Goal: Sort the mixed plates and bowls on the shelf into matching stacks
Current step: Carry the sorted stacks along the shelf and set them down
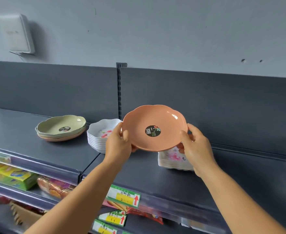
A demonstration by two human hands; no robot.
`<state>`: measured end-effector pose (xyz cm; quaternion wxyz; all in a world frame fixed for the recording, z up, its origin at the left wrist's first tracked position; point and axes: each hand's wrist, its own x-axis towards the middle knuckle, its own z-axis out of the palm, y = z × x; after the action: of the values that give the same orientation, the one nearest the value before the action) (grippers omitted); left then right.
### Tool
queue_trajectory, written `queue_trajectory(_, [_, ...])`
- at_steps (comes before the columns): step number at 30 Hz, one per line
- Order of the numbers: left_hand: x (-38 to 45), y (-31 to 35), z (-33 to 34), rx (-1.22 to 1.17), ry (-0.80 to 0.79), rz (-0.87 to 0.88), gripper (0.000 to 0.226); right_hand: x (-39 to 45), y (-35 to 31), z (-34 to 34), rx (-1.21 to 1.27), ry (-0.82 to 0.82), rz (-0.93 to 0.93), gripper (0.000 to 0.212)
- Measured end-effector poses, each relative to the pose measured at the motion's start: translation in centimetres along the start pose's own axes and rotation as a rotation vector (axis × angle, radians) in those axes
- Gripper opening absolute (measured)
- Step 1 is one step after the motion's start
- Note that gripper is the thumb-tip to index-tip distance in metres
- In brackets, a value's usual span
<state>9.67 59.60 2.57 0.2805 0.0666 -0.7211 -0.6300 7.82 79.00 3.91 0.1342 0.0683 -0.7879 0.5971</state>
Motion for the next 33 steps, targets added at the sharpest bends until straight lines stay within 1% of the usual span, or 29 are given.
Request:
queue_trajectory(2, [0.1,0.3,-1.2,-0.022,0.052,0.002,0.032,0.5,-0.4,1.3,0.051,-0.043,-0.013,0.019])
queue_trajectory(3, [0.1,0.4,-1.8,-0.036,0.08,-0.007,0.034,0.7,-0.6,2.0,0.039,-0.066,-0.024,0.016])
queue_trajectory(5, [0.6,0.0,-3.4,-0.044,0.144,-0.034,0.035,1.2,-0.9,3.8,0.002,-0.116,-0.034,0.019])
queue_trajectory(8, [1.8,-1.2,-6.1,0.011,0.223,-0.052,0.027,1.7,-1.4,6.9,-0.02,-0.174,-0.032,0.018])
queue_trajectory(13, [4.3,-2.7,-11.2,0.118,0.284,-0.02,0.032,2.5,-2.9,13.4,-0.067,-0.25,-0.035,0.018])
queue_trajectory(16, [6.4,-4.0,-14.8,0.195,0.323,-0.019,0.031,3.1,-3.9,18.2,-0.11,-0.265,-0.028,0.015])
queue_trajectory(19, [9.0,-5.0,-18.6,0.166,0.38,-0.072,0.019,3.6,-4.9,23.2,-0.155,-0.254,-0.017,0.027])
queue_trajectory(21, [11.0,-5.9,-21.2,0.165,0.411,-0.118,0.018,4.0,-5.5,26.5,-0.176,-0.303,-0.006,0.028])
queue_trajectory(24, [13.7,-7.1,-24.9,0.275,0.395,-0.134,0.02,4.7,-5.9,31.5,-0.229,-0.342,0.031,0.028])
queue_trajectory(27, [15.8,-8.3,-27.6,0.397,0.328,-0.122,0.01,5.4,-5.9,35.8,-0.302,-0.343,0.065,0.033])
queue_trajectory(30, [18.1,-10.3,-29.6,0.523,0.268,-0.151,0.018,5.9,-5.7,39.0,-0.387,-0.339,0.089,0.035])
queue_trajectory(33, [19.7,-11.6,-30.8,0.638,0.252,-0.216,0.022,6.4,-5.3,40.9,-0.481,-0.337,0.122,0.04])
